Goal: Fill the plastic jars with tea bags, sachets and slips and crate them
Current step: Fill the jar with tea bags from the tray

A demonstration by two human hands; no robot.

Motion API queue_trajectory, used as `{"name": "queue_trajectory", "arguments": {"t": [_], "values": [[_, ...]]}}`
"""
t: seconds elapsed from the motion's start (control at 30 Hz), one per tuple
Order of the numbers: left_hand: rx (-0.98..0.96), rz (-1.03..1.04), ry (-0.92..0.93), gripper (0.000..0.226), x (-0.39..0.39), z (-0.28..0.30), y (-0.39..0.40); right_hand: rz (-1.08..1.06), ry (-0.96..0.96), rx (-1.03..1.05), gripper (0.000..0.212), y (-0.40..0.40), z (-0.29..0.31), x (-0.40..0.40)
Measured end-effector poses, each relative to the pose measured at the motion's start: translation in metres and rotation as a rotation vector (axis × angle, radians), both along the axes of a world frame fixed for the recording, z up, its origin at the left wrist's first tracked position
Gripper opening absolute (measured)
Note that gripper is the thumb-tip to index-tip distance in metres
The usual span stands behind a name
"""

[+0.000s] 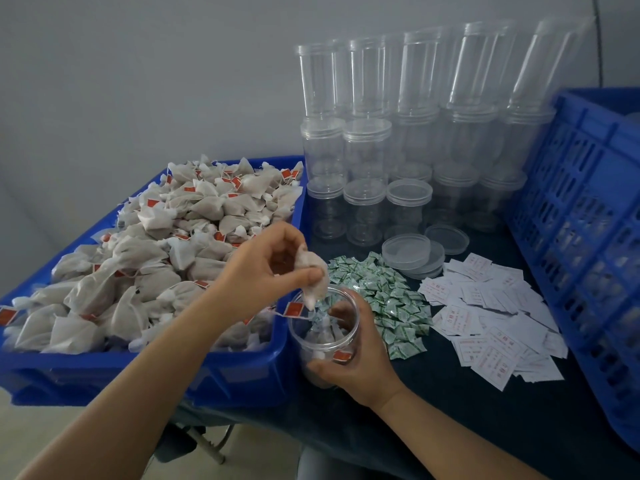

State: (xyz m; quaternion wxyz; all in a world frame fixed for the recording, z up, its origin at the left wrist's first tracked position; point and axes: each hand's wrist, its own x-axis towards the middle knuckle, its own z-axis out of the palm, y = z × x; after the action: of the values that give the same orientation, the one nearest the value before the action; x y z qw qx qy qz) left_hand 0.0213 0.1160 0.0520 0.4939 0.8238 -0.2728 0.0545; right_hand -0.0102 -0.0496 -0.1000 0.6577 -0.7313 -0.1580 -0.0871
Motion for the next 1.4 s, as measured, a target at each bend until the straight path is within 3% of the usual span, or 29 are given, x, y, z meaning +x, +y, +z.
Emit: {"name": "queue_trajectory", "arguments": {"t": [0.33, 0.53, 0.7, 1.0, 1.4], "values": [[0.588, -0.148, -0.191, 0.021, -0.004, -0.013, -0.015, -0.021, 0.020, -0.018, 0.102, -0.001, -0.003, 0.003], [0.821, -0.169, -0.250, 0.015, -0.003, -0.015, -0.033, -0.017, -0.016, 0.003, 0.093, -0.001, 0.001, 0.003], [0.869, -0.172, -0.252, 0.015, -0.001, -0.017, -0.045, -0.022, 0.015, -0.012, 0.097, -0.002, -0.004, 0.003], [0.908, -0.257, -0.011, 0.014, -0.001, -0.013, -0.045, -0.017, -0.029, -0.005, 0.095, 0.000, -0.001, 0.003], [1.166, -0.466, 0.142, 0.021, 0.006, -0.005, -0.062, -0.015, -0.044, 0.002, 0.098, 0.000, -0.001, 0.003]]}}
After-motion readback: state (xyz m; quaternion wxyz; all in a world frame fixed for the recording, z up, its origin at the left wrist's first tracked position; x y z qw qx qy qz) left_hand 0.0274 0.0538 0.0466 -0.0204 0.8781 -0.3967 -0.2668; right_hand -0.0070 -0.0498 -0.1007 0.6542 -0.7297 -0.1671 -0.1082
